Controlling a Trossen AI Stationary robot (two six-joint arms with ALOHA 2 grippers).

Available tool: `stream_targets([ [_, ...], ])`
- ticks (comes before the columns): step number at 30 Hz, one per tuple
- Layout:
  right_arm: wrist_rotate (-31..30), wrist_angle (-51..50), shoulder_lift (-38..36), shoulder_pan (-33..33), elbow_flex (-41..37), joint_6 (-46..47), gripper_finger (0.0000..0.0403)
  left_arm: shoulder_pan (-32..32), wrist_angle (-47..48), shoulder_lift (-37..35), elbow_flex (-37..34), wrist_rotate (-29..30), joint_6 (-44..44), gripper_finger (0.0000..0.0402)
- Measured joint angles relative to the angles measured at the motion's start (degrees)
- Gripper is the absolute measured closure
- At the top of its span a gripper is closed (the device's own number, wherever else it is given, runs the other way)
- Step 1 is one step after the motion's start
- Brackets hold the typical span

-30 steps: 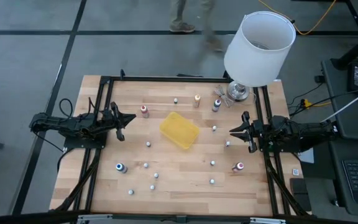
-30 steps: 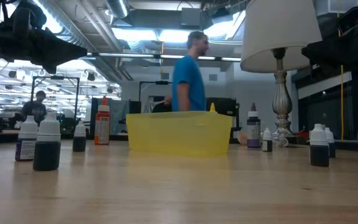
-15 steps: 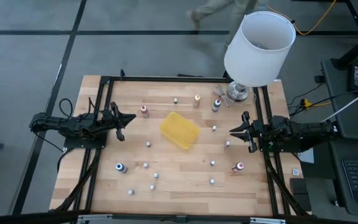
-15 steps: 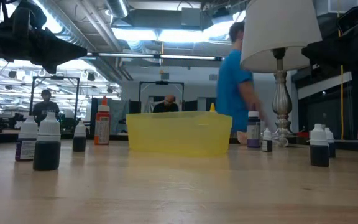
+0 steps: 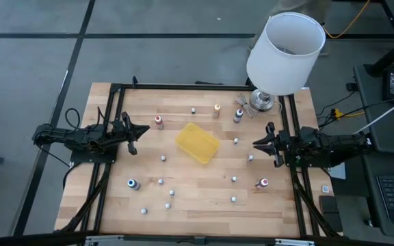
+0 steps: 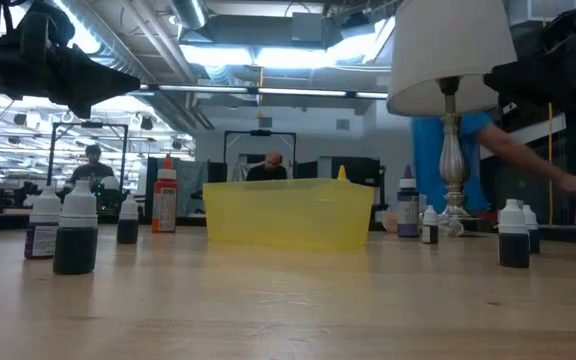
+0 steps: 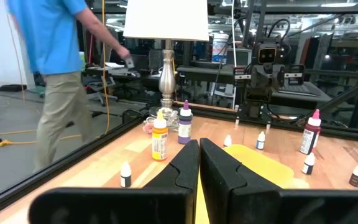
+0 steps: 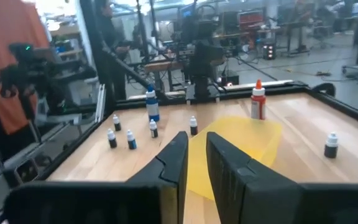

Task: Pick & Place food coloring
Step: Put the small black food coloring bottle into the yellow bin

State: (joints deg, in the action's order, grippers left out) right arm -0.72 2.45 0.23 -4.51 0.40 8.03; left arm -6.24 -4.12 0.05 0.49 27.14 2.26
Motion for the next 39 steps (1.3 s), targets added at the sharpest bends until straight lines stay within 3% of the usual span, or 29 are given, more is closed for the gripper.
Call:
stream_targets([
  [10, 0.4, 11.1, 0.0, 0.0, 0.0, 3.3, 0.0341, 0.0, 0.0, 0.0, 0.0, 0.0, 0.0, 0.0393],
  [16, 0.4, 11.1, 2.1, 0.0, 4.2, 3.3, 0.0339, 0.0, 0.0, 0.0, 0.0, 0.0, 0.0, 0.0391],
  [21, 0.3, 7.5, 8.3, 0.0, 9.9, 0.0, 0.0318, 0.0, 0.0, 0.0, 0.0, 0.0, 0.0, 0.0389],
  [31, 0.2, 7.2, 24.2, 0.0, 23.7, -2.8, 0.024, 0.0, 0.0, 0.0, 0.0, 0.0, 0.0, 0.0392],
  [39, -5.8, -1.2, 37.6, 0.0, 41.1, -4.2, 0.0195, 0.0, 0.0, 0.0, 0.0, 0.0, 0.0, 0.039],
])
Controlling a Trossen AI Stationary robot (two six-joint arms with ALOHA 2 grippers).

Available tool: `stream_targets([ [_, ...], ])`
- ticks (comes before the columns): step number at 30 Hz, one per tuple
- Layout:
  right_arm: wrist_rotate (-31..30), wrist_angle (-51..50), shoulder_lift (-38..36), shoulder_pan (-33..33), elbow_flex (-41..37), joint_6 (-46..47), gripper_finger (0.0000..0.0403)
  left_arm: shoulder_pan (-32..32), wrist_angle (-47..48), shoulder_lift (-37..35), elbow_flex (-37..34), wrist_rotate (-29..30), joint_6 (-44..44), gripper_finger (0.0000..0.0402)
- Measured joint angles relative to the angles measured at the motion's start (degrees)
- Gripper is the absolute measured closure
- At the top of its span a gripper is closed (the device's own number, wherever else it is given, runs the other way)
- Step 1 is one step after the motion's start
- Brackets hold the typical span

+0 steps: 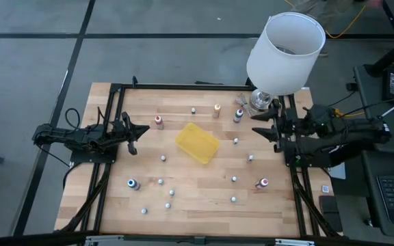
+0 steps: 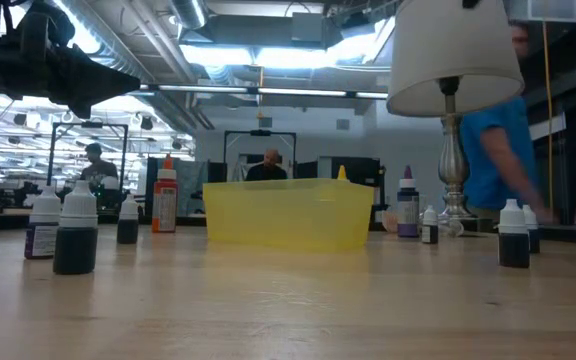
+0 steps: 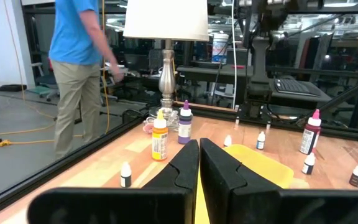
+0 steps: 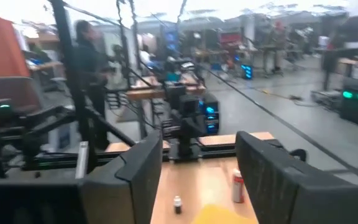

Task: Pick & Place food coloring
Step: Put the small black food coloring bottle into the yellow bin

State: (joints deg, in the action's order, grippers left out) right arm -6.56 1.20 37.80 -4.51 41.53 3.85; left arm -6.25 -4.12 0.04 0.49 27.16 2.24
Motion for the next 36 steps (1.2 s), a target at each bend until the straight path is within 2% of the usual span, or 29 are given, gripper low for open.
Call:
stream_targets([
  [6, -5.6, -7.2, 11.4, 0.0, 13.6, -1.5, 0.0179, 0.0, 0.0, 0.0, 0.0, 0.0, 0.0, 0.0393],
  [9, -7.7, -7.8, 16.7, 0.5, 18.4, -1.8, 0.0178, 0.0, 0.0, 0.0, 0.0, 0.0, 0.0, 0.0391],
  [20, -8.1, -12.9, 35.1, 6.5, 36.5, -0.9, 0.0178, 0.0, 0.0, 0.0, 0.0, 0.0, 0.0, 0.0393],
  [28, -10.5, -14.4, 48.1, 9.2, 47.8, 1.1, 0.0178, 0.0, 0.0, 0.0, 0.0, 0.0, 0.0, 0.0389],
  [36, -13.3, -24.3, 59.6, 12.7, 60.8, 5.1, 0.0178, 0.0, 0.0, 0.0, 0.0, 0.0, 0.0, 0.0393],
])
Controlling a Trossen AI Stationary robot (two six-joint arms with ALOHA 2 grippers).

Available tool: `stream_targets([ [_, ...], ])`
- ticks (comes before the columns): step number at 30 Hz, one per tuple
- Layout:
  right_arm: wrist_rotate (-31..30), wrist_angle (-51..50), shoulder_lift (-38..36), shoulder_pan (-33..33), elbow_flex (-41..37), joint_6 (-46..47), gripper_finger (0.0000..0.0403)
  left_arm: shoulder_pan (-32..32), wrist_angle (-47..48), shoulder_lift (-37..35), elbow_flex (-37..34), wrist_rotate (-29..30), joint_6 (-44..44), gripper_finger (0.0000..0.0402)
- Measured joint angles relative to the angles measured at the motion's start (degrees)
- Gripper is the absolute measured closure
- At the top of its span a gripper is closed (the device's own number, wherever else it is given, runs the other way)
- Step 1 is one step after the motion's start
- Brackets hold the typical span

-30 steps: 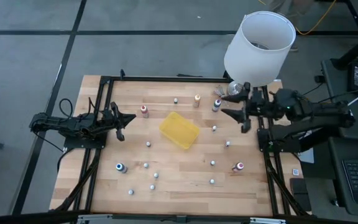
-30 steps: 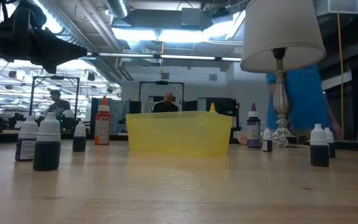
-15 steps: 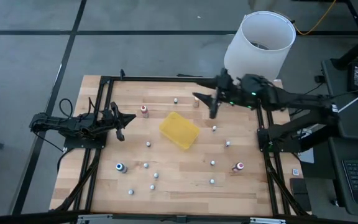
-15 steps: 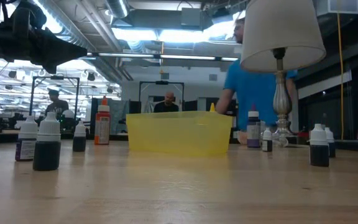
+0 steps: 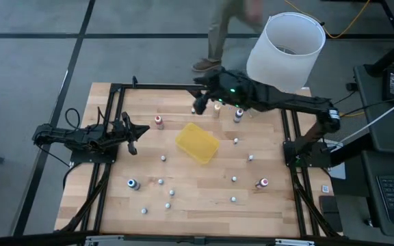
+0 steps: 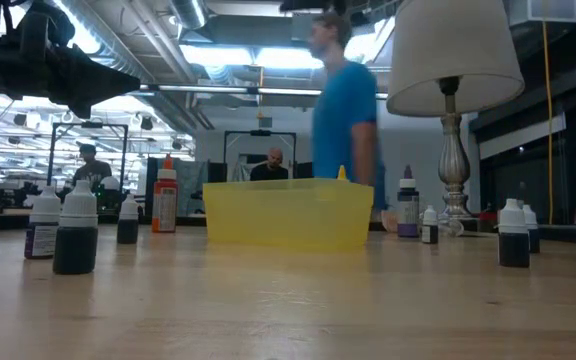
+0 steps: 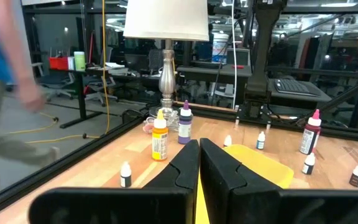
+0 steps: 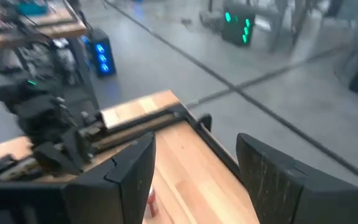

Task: Pick & Place food coloring
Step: Put the small black food coloring bottle into the yellow bin

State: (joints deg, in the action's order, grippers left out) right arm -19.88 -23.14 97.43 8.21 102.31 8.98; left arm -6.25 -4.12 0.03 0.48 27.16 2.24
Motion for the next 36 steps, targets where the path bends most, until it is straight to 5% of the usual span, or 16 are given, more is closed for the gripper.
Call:
stream_targets([
  [13, 0.0, -15.6, 14.1, 5.4, 15.9, 10.5, 0.0178, 0.0, 0.0, 0.0, 0.0, 0.0, 0.0, 0.0392],
  [36, 5.9, -22.5, 27.9, 12.7, 16.1, 19.4, 0.0178, 0.0, 0.0, 0.0, 0.0, 0.0, 0.0, 0.0391],
])
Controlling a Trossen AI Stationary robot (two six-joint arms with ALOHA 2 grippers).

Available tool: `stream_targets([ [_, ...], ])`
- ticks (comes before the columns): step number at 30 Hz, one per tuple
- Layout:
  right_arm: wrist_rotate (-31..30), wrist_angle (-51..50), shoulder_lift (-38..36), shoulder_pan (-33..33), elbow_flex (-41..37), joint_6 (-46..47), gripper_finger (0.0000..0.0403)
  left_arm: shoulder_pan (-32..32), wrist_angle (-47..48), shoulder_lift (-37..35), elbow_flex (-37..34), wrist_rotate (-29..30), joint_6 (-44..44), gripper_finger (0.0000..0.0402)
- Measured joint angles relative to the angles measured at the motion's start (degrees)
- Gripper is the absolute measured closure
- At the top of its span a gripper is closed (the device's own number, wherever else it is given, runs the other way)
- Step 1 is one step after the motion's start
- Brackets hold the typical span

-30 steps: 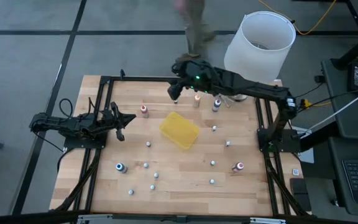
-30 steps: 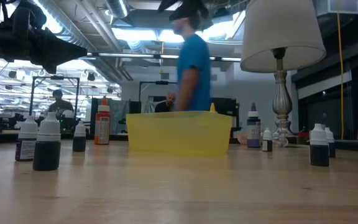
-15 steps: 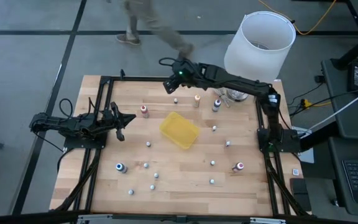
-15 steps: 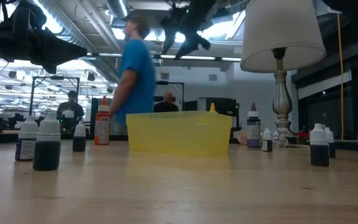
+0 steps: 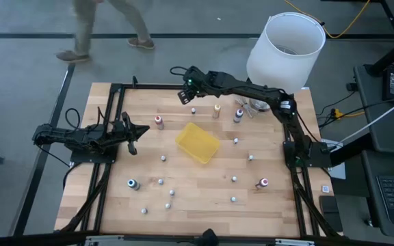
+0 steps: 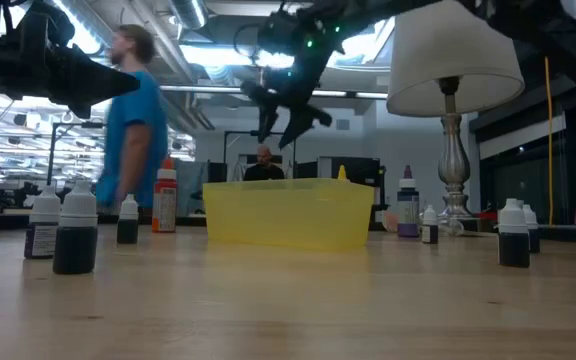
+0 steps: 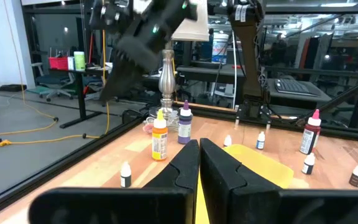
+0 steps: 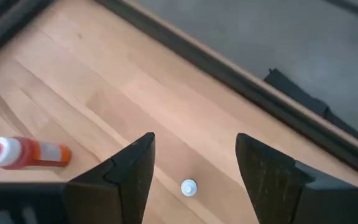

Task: Pick & Place food coloring
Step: Put the small black food coloring bottle into the yellow bin

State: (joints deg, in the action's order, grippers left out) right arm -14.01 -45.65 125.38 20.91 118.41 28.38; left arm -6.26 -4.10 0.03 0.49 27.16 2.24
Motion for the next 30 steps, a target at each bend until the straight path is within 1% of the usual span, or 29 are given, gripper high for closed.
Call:
stream_targets([
  [12, 2.3, -0.2, 7.4, 0.0, 0.0, -0.1, 0.0178, 0.0, 0.0, 0.0, 0.0, 0.0, 0.0, 0.0393],
  [24, 5.1, -1.9, 11.6, 0.0, 0.0, -0.1, 0.0178, 0.0, 0.0, 0.0, 0.0, 0.0, 0.0, 0.039],
  [30, 5.1, -1.7, 12.3, -0.1, -0.6, -0.1, 0.0178, 0.0, 0.0, 0.0, 0.0, 0.0, 0.0, 0.0393],
])
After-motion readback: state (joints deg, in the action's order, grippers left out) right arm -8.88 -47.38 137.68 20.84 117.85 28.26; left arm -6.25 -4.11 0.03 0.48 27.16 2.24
